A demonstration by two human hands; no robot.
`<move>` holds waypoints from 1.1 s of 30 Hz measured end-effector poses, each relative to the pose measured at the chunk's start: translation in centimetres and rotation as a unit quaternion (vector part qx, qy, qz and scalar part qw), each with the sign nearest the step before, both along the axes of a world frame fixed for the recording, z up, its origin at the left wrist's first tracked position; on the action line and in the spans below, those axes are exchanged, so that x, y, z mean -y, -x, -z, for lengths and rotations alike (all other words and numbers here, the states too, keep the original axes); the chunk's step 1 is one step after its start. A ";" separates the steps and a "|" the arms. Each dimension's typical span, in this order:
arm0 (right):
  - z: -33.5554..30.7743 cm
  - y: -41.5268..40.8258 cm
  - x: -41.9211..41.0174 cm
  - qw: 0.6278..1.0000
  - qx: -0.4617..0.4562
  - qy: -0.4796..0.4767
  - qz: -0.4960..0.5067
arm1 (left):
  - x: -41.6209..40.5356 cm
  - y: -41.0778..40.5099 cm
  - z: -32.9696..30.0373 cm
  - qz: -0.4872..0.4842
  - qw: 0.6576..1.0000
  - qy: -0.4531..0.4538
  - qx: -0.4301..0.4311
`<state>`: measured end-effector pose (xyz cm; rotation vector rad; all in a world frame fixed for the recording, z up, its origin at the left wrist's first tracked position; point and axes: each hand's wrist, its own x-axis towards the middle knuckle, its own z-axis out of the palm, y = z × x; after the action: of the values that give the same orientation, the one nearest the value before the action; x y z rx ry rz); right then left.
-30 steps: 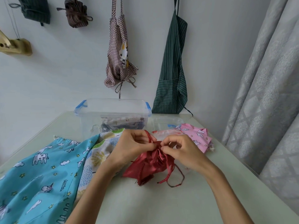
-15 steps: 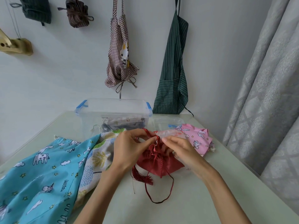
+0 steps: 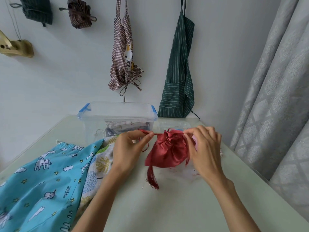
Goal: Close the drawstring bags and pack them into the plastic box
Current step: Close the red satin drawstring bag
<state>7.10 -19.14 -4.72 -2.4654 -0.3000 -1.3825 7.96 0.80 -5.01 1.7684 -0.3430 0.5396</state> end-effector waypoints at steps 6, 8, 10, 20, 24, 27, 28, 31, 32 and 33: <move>-2.2 1.4 -0.5 0.784 -0.336 -0.421 -0.307 | -0.3 -0.3 0.1 0.004 0.999 -0.001 -0.032; -3.0 1.6 -0.4 0.660 -0.364 -0.537 -0.377 | 0.2 0.0 0.1 0.031 0.999 -0.007 -0.036; -3.3 1.8 -0.5 0.603 -0.346 -0.606 -0.386 | 1.0 0.1 0.1 0.051 0.998 -0.012 -0.035; -1.1 0.6 0.6 0.971 -0.218 -0.083 0.047 | 0.7 0.2 0.0 0.021 0.997 -0.056 -0.050; -1.3 1.2 1.7 0.829 -0.475 -0.230 -0.185 | -0.2 0.2 0.2 0.033 0.973 -0.183 -0.138; -0.7 3.1 1.8 0.762 -0.569 -0.158 -0.266 | -1.7 0.8 -1.1 0.054 0.891 -0.383 -0.237; -0.6 3.7 1.6 0.758 -0.573 -0.134 -0.279 | -2.3 1.0 -1.9 0.041 0.869 -0.424 -0.251; -0.4 4.6 1.3 0.784 -0.545 -0.092 -0.284 | -4.0 1.8 -3.9 0.004 0.868 -0.447 -0.215; -0.3 4.5 1.5 0.805 -0.526 -0.075 -0.264 | -4.2 2.2 -4.2 0.034 0.869 -0.446 -0.211; -0.1 4.3 1.8 0.822 -0.516 -0.050 -0.235 | -4.2 2.6 -4.4 0.071 0.857 -0.463 -0.216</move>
<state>2.78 -20.98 -4.61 -2.4066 -0.4880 0.2020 5.33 5.02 -0.66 2.6907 -0.4468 -0.2122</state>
